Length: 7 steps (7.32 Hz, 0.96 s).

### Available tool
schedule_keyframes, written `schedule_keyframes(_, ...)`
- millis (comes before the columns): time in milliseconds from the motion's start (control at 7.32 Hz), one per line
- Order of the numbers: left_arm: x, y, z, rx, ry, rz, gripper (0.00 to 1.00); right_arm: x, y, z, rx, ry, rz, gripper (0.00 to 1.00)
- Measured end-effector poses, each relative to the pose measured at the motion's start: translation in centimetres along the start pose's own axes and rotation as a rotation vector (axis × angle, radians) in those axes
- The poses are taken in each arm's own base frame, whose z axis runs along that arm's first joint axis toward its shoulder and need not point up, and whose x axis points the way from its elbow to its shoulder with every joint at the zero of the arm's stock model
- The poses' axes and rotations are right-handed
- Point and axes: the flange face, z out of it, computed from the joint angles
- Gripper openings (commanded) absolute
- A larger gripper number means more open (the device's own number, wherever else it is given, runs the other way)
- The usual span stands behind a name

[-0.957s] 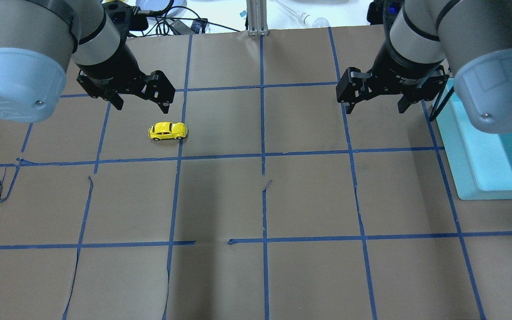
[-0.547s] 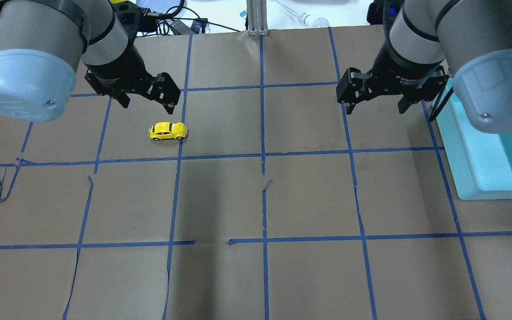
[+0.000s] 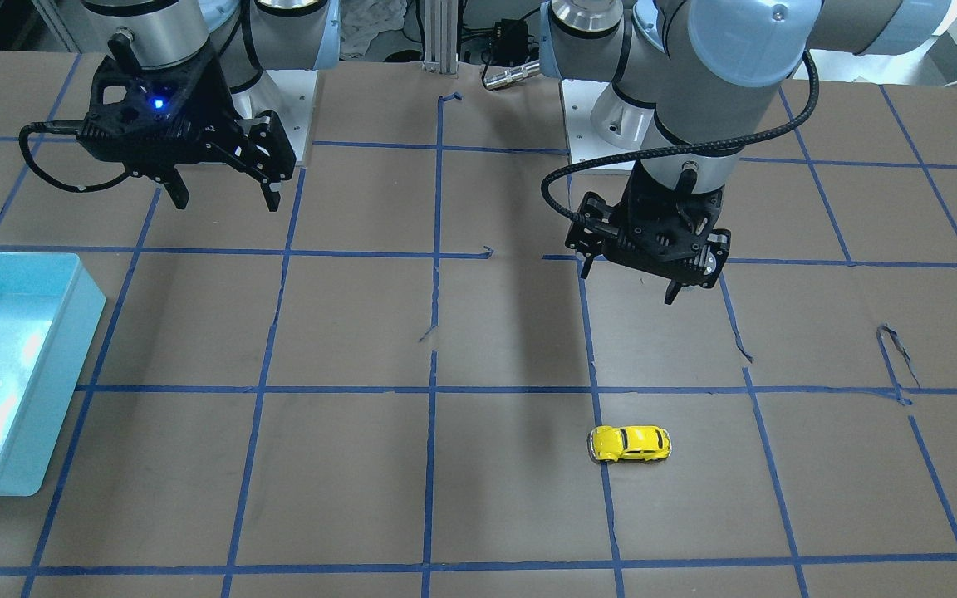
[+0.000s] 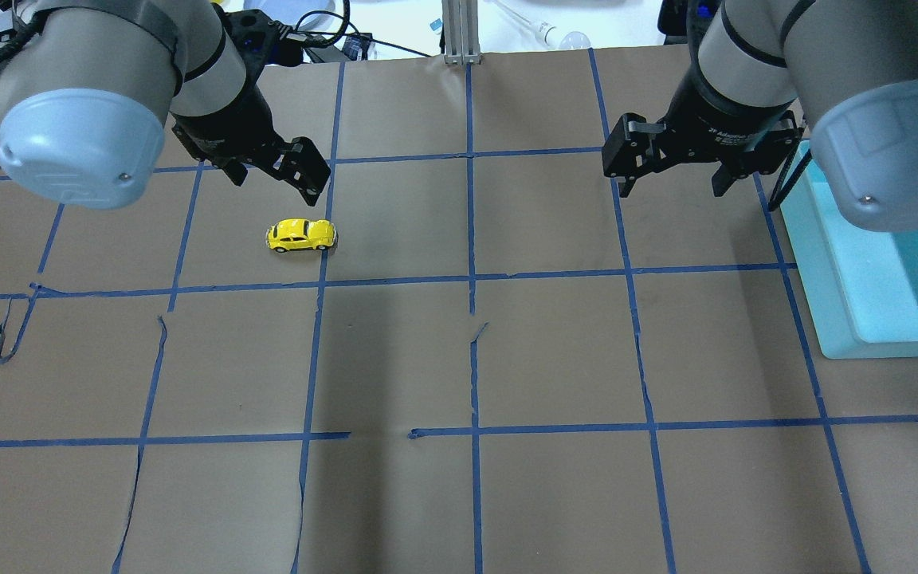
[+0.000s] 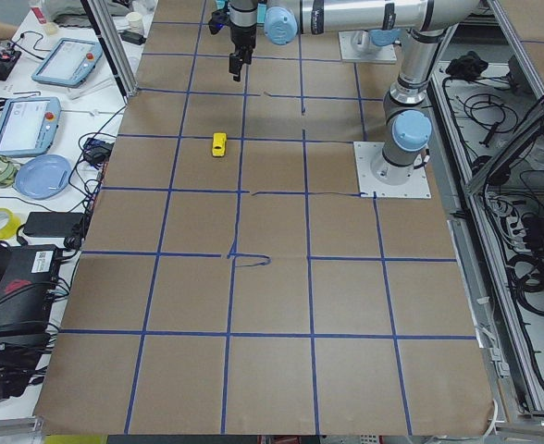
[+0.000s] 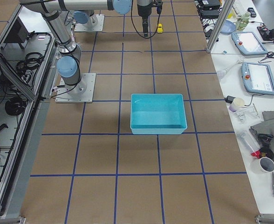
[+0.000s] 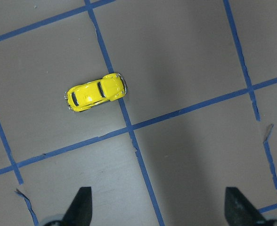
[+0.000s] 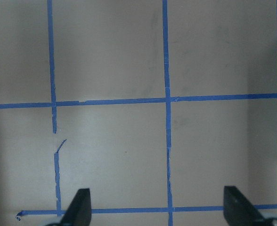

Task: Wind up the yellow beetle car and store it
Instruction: 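Lower the left gripper and close it around the yellow car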

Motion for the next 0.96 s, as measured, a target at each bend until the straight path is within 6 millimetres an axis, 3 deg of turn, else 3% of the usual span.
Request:
schedule_keyframes(273, -0.8, -2.3, 3.5, 0.011, -0.007, 0.203, 1.00, 0.0, 0.0, 0.0, 0.000, 0.000, -0.001, 1.00)
schedule_keyframes(547, -2.1, -4.8, 9.3, -0.017, -0.038, 0.532, 1.00, 0.0, 0.0, 0.0, 0.000, 0.000, -0.001, 1.00)
schedule_keyframes(957, -6.1, -6.8, 16.0, -0.061, -0.075, 1.014, 1.00, -0.1, 0.0, 0.1, -0.001, -0.002, -0.002, 1.00)
